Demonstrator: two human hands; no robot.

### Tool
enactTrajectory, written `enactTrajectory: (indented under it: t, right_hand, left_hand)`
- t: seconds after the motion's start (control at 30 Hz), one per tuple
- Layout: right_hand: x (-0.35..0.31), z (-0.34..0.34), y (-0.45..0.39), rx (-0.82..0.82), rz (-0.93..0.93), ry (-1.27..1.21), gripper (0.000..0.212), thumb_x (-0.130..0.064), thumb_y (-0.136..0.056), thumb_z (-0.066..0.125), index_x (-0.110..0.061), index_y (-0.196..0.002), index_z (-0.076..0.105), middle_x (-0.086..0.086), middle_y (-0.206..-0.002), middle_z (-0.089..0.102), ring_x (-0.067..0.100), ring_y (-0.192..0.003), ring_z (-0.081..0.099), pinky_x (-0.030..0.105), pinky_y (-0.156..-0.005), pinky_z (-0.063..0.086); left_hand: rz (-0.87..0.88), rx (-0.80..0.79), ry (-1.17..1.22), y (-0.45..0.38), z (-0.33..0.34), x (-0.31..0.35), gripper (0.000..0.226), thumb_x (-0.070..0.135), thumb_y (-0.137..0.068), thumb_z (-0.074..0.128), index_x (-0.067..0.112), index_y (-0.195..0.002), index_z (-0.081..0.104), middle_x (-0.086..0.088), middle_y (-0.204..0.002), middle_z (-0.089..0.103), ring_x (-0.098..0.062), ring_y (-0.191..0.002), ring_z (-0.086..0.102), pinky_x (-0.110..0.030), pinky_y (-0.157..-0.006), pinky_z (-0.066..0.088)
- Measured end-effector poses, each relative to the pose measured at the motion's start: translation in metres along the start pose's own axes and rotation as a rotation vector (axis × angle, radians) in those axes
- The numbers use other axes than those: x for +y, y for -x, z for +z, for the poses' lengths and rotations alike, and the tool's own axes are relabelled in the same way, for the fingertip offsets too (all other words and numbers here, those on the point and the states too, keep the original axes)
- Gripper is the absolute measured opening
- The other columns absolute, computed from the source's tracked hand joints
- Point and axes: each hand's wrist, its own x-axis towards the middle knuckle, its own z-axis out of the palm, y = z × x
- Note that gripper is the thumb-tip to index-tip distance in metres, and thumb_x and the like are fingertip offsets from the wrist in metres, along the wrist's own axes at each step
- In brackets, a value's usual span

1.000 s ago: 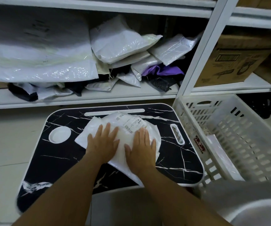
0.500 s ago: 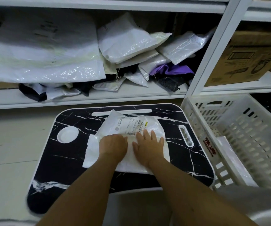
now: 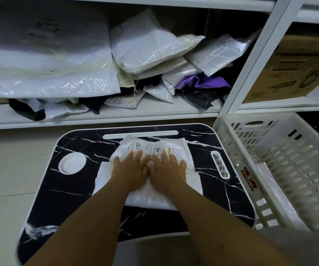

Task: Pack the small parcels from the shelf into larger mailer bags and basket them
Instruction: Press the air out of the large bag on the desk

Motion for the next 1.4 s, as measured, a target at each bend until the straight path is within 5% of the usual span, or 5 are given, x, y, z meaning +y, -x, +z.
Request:
enactTrajectory:
  t: [0.17,0.4,0.63,1.13,1.4]
  right_hand:
    - [-0.003,-0.006,-0.004,0.122,0.016,0.04,0.045,-0.045,-0.1,0.02,-0.026,-0.122,0.054,-0.001,-0.124,0.057,0.024,-0.117,0.047,0.05,-0.099,0.029]
    - [0.009,-0.015,-0.032,0.415,0.265,-0.059,0.027,-0.027,-0.1,0.034,-0.015,-0.111,0.056,0.002,-0.106,0.057,0.021,-0.102,0.052,0.04,-0.089,0.036]
    - [0.022,-0.038,-0.069,0.212,0.809,-0.451,0.058,-0.052,-0.099,0.037,-0.01,-0.138,0.039,0.013,-0.139,0.045,0.031,-0.128,0.041,0.05,-0.105,0.03]
    - [0.031,-0.031,-0.051,0.448,0.861,-0.577,0.034,-0.033,-0.101,0.043,-0.015,-0.13,0.044,0.005,-0.135,0.051,0.026,-0.124,0.043,0.048,-0.101,0.031]
    - [-0.006,-0.003,-0.014,0.144,0.151,-0.042,0.053,-0.05,-0.102,0.013,-0.037,-0.153,0.005,0.003,-0.163,-0.006,0.031,-0.148,-0.013,0.065,-0.113,-0.002]
  left_hand:
    - [-0.106,0.196,0.16,-0.008,-0.019,0.007,0.036,0.031,-0.101,0.025,0.019,-0.11,0.058,-0.004,-0.111,0.066,-0.025,-0.1,0.062,-0.036,-0.083,0.043]
    - [-0.541,0.441,0.633,-0.041,-0.021,-0.01,0.034,0.025,-0.1,0.044,0.001,-0.123,0.045,-0.018,-0.125,0.046,-0.032,-0.111,0.05,-0.04,-0.091,0.045]
    - [-0.896,0.12,0.849,-0.077,-0.027,-0.035,0.058,0.043,-0.096,0.043,0.004,-0.139,0.038,-0.018,-0.137,0.046,-0.036,-0.126,0.043,-0.047,-0.104,0.036]
    - [-0.904,0.492,0.868,-0.052,-0.024,-0.025,0.04,0.033,-0.101,0.036,0.01,-0.134,0.041,-0.016,-0.138,0.044,-0.034,-0.128,0.04,-0.054,-0.105,0.033]
    - [-0.191,0.155,0.092,-0.019,0.006,0.025,0.059,0.049,-0.099,0.009,0.032,-0.151,-0.012,-0.005,-0.16,-0.016,-0.03,-0.146,-0.016,-0.064,-0.113,-0.001]
